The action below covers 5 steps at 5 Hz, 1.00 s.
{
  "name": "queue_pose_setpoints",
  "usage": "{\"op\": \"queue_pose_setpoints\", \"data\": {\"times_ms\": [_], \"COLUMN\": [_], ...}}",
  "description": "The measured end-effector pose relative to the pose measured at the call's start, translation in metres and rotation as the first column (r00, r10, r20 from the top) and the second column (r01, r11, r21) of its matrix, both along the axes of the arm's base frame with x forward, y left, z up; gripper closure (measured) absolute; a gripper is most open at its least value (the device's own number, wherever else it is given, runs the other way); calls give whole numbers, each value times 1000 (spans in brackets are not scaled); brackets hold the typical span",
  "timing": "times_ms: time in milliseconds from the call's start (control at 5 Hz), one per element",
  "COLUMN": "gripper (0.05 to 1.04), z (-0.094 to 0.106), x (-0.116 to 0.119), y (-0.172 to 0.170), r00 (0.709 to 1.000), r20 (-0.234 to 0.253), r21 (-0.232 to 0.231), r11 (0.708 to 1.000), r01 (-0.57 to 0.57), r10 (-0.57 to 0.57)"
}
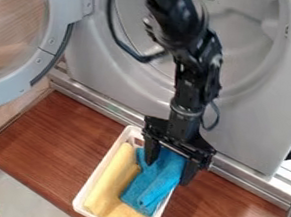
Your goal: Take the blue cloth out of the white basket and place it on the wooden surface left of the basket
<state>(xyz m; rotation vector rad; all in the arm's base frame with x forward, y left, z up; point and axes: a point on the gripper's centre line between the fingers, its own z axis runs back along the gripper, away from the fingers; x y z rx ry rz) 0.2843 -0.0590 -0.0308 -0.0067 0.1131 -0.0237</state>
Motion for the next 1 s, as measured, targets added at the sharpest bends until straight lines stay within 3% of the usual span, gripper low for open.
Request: {"op": "queue_pose_setpoints", "data": {"times_ms": [200,400,600,800,1000], "gripper": [130,413,708,797,519], "z": [-13,-14,-2,14,17], "x": [1,-8,-16,-19,-21], "y": [-1,-12,-19,-21,-23], "r00": [1000,998,994,992,993], "r20": [-20,-14,18,62,61], "r21": [0,-18,-31,-49,-67], "r11": [1000,998,994,993,992], "r01": [11,62,108,112,109], "r10": [-11,-62,-108,-109,-105]}}
